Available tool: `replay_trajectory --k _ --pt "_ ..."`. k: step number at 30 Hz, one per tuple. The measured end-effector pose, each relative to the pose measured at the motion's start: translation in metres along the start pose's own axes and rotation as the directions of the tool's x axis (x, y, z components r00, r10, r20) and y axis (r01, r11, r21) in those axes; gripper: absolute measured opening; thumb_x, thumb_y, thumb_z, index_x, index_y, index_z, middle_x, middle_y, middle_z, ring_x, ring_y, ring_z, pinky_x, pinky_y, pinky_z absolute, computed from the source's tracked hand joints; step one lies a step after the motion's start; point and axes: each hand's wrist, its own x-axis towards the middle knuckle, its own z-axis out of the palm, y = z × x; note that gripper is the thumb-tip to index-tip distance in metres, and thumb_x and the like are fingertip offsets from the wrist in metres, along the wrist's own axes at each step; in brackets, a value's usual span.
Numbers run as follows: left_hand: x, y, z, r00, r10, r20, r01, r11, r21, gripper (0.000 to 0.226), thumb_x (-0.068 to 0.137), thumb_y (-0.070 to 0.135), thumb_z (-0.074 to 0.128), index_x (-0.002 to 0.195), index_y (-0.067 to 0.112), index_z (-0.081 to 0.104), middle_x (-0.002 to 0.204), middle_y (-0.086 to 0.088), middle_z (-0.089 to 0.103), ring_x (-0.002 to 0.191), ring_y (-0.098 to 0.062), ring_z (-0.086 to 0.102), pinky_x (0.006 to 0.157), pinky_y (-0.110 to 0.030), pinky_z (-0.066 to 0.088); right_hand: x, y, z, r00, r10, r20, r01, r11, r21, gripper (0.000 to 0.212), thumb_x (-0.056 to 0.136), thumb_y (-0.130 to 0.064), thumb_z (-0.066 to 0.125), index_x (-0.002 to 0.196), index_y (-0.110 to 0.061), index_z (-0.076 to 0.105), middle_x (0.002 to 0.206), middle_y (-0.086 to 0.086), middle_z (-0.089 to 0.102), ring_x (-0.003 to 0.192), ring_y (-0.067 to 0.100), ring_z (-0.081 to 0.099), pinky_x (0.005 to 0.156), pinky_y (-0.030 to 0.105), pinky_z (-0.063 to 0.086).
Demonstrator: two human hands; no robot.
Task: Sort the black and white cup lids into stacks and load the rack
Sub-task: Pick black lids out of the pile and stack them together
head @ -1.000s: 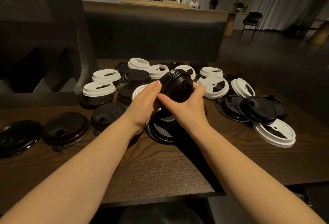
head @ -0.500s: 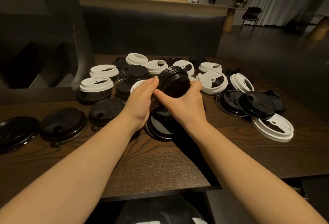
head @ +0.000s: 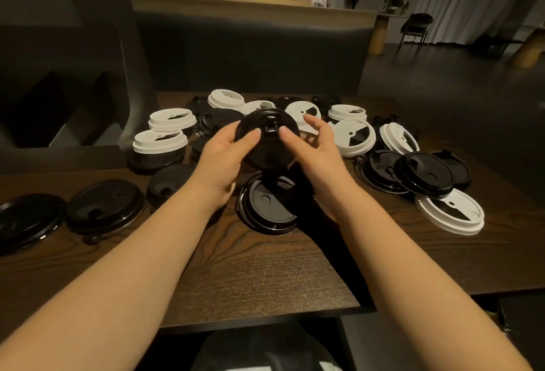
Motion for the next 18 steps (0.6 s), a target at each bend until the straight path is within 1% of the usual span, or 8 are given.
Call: replay_trajectory --k 3,5,7,9,11,14,16,18 --pt "-0.001 0.0 0.0 0.999 -0.028 0.018 0.027 0.998 0.055 0.03 0.093 0.015 0.057 0.122 0.012 0.061 0.111 -0.01 0.07 0.106 -0.023 0.067 0.087 -0.038 0.053 0.002 -0.003 -0.004 0.999 -0.047 0.012 0.047 0.999 0.026 0.023 0.093 -0.019 0.059 0.114 -0.012 0.062 0.103 0.007 0.07 0.094 0.017 0.069 0.085 0.032 0.057" --pt "-0.001 0.001 0.0 1.0 -0.02 0.018 0.018 0.997 0.069 0.029 0.092 0.016 0.059 0.12 0.011 0.063 0.109 -0.01 0.071 0.105 -0.024 0.068 0.086 -0.038 0.053 0.0 -0.001 -0.003 0.996 -0.087 0.002 0.087 0.994 0.067 0.01 0.093 -0.013 0.057 0.097 -0.011 0.066 0.089 0.006 0.071 0.084 0.016 0.07 0.082 0.034 0.056" --pt "-0.001 0.003 0.001 1.0 0.02 0.011 -0.021 0.995 0.096 0.026 0.091 0.017 0.061 0.116 0.012 0.065 0.107 -0.01 0.072 0.104 -0.024 0.068 0.087 -0.038 0.053 -0.001 -0.001 -0.001 0.996 -0.091 0.009 0.088 0.985 0.145 0.009 0.093 -0.01 0.056 0.093 -0.009 0.065 0.08 0.004 0.069 0.076 0.012 0.069 0.075 0.03 0.057" --pt "-0.001 0.004 0.001 0.998 0.055 -0.001 -0.054 0.991 0.123 0.029 0.091 0.016 0.061 0.119 0.011 0.064 0.109 -0.009 0.071 0.105 -0.022 0.067 0.085 -0.034 0.054 0.0 -0.001 -0.001 0.995 -0.097 0.012 0.094 0.98 0.175 0.008 0.093 -0.009 0.056 0.095 -0.008 0.064 0.082 0.003 0.069 0.078 0.012 0.069 0.076 0.029 0.057" --pt "-0.001 0.005 -0.001 0.997 0.077 -0.012 -0.074 0.987 0.139 0.034 0.09 0.013 0.062 0.124 0.012 0.061 0.114 -0.006 0.07 0.108 -0.017 0.066 0.087 -0.031 0.054 0.001 0.0 -0.003 0.994 -0.099 0.042 0.09 0.979 0.181 0.009 0.092 -0.01 0.058 0.099 -0.009 0.064 0.092 0.006 0.069 0.088 0.017 0.069 0.08 0.032 0.057" --pt "-0.001 0.008 -0.006 0.992 0.127 0.011 -0.127 0.974 0.188 0.033 0.09 0.007 0.06 0.12 0.022 0.06 0.116 0.001 0.067 0.112 -0.01 0.062 0.094 -0.029 0.051 0.002 0.001 -0.007 0.985 -0.121 0.124 0.094 0.974 0.206 0.025 0.086 -0.011 0.064 0.111 -0.013 0.06 0.109 0.01 0.067 0.104 0.024 0.066 0.088 0.034 0.055" --pt "-0.002 0.011 -0.007 0.985 0.161 0.063 -0.171 0.959 0.226 0.035 0.089 0.002 0.059 0.113 0.027 0.059 0.113 0.004 0.066 0.112 -0.009 0.061 0.093 -0.025 0.05 0.002 0.0 -0.009 0.972 -0.189 0.138 0.168 0.974 0.151 0.034 0.082 -0.012 0.069 0.113 -0.02 0.059 0.112 0.008 0.066 0.106 0.021 0.065 0.085 0.031 0.055" --pt "-0.005 0.014 -0.007 0.978 0.179 0.111 -0.204 0.935 0.291 0.038 0.088 -0.002 0.059 0.108 0.031 0.058 0.109 0.008 0.065 0.107 -0.005 0.061 0.089 -0.021 0.05 0.0 -0.001 -0.011 0.961 -0.248 0.126 0.238 0.967 0.088 0.032 0.082 -0.008 0.068 0.108 -0.025 0.06 0.105 0.001 0.067 0.099 0.012 0.066 0.078 0.023 0.053"
